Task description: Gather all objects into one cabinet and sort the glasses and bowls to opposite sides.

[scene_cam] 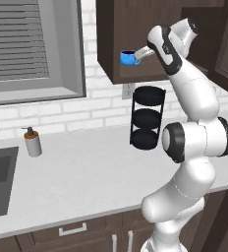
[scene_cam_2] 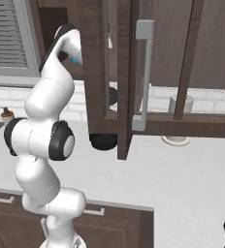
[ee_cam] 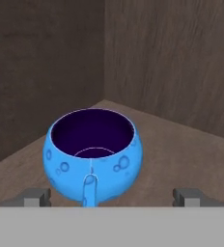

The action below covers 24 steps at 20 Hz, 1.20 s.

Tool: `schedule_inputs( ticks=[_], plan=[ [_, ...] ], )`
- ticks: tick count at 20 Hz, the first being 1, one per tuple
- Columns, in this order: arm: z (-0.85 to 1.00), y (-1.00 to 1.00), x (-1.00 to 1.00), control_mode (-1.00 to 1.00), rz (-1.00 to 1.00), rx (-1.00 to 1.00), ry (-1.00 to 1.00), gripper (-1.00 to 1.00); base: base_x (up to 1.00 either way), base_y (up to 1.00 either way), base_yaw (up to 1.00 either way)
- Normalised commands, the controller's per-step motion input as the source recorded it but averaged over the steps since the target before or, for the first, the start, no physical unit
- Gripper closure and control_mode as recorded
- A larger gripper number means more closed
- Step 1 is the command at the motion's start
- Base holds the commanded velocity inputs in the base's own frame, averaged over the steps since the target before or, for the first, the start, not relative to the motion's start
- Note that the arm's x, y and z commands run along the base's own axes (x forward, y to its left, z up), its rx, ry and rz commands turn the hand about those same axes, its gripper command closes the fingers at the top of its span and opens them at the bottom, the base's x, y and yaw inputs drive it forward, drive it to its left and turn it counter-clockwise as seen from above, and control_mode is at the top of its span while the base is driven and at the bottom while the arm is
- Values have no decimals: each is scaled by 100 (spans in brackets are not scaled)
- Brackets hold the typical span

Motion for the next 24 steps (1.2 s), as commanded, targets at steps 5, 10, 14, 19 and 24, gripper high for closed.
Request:
schedule_inputs(
  ticks=[5, 10, 14, 19, 24],
  plan=[
    [-13, 2, 0, -100, 0, 0, -2, -100, 0, 0, 0],
    [-29, 14, 0, -100, 0, 0, 0, -100, 0, 0, 0],
    [-9, 9, 0, -100, 0, 0, 0, -100, 0, 0, 0],
    [0, 0, 10, -100, 0, 0, -1, -100, 0, 0, 0],
    [0, 2, 24, -100, 0, 0, 0, -100, 0, 0, 0]
  ],
)
